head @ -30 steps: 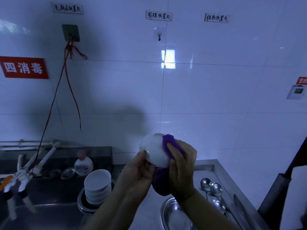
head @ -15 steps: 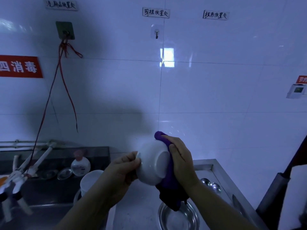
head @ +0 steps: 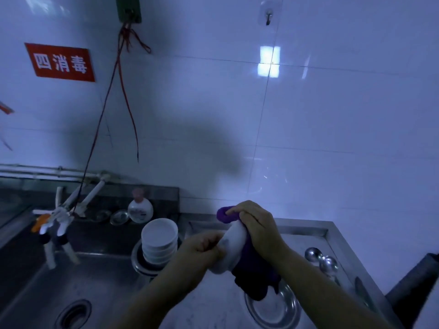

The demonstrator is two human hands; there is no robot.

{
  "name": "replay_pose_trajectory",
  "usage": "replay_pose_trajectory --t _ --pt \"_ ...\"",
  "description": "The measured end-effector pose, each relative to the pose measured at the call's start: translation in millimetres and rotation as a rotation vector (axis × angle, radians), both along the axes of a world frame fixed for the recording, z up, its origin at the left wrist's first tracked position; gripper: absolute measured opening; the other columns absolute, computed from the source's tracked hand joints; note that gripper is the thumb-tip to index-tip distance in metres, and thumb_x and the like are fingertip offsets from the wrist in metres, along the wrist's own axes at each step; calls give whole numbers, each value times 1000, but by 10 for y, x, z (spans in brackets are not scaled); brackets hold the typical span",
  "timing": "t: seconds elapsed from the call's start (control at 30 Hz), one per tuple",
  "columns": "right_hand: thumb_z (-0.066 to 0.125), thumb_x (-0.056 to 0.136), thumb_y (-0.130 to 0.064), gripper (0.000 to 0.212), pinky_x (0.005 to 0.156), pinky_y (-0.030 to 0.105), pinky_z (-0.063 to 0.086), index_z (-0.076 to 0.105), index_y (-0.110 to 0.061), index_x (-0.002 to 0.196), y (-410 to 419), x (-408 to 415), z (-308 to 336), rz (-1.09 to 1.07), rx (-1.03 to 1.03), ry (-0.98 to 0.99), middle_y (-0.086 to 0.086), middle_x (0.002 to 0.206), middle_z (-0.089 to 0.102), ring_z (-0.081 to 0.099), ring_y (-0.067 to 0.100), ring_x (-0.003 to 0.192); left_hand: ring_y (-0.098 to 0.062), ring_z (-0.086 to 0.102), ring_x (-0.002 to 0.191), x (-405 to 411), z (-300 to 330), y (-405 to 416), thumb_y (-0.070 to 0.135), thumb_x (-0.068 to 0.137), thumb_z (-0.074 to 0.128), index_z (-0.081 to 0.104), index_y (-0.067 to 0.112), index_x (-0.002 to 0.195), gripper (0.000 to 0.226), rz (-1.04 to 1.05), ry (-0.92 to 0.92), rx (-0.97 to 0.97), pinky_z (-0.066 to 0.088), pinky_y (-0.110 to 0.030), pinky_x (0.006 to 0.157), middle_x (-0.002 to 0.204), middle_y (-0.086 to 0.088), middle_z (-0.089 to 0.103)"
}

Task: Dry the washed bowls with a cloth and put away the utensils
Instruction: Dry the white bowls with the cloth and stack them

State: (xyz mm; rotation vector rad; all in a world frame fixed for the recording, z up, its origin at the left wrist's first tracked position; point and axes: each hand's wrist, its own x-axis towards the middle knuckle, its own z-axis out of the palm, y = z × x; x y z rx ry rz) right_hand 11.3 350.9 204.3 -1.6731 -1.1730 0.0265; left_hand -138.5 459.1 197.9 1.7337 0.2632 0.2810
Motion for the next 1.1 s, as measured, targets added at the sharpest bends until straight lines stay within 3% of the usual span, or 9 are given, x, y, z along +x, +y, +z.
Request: replay_pose_trajectory --t 0.13,0.27,0.4,0.47,0.6,0.73,0.9,1.0,1.1 --pt "39 95 -16 28 85 27 48 64 -28 89 222 -32 -306 -93 -63 247 -7 91 66 61 13 89 -23 63 94 -146 -147 284 17 94 50 69 24 96 21 56 16 -110 53 -36 79 98 -5 68" --pt "42 99 -7 33 73 14 46 66 -25 86 357 -92 -671 -219 -175 352 -7 86 67 62 12 83 -12 65 80 -215 -177 808 10 94 50 70 21 93 22 259 -37 -207 51 -21 65 85 1 72" --pt "39 100 -6 38 68 0 39 60 -34 87 382 -178 -895 -279 -178 370 -16 87 64 58 -12 79 -15 55 74 -150 -341 1419 4 93 53 67 13 86 18 335 -10 97 43 -29 71 75 -3 63" --pt "38 100 -4 37 68 2 40 58 -33 88 382 -203 -978 -303 -192 388 -13 87 63 59 -7 79 -15 52 70 -88 -541 1636 6 92 55 66 11 84 14 339 85 298 39 -30 67 70 -2 58" --pt "41 99 0 33 73 8 43 61 -26 94 306 -242 -1180 -339 -175 426 -8 92 67 62 0 83 -13 51 63 56 -865 1861 16 90 57 57 29 67 26 385 194 568 34 -27 55 63 6 53" --pt "41 98 2 34 74 6 41 65 -22 93 217 -266 -1372 -408 -161 447 -7 91 69 62 -3 85 -30 60 80 148 -1105 1967 16 90 57 70 8 87 16 338 217 919 46 -36 69 82 -9 66" --pt "41 96 6 40 75 2 40 65 -25 88 184 -307 -1542 -477 -131 500 -10 89 68 63 -2 88 -33 59 64 130 -1339 2020 4 75 66 69 4 76 3 202 209 1124 51 -39 52 68 -12 63" --pt "42 97 2 38 79 17 45 64 -28 88 191 -325 -1593 -481 -148 531 -7 90 68 63 9 89 -29 57 57 117 -1409 2031 -2 64 75 68 8 71 14 138 193 1197 47 -32 47 62 -7 60" --pt "42 98 0 40 74 9 43 62 -32 86 218 -347 -1602 -492 -155 535 -12 90 67 61 -1 85 -28 56 55 106 -1423 2033 2 69 66 68 9 71 7 147 126 1233 45 -31 46 60 -6 60"
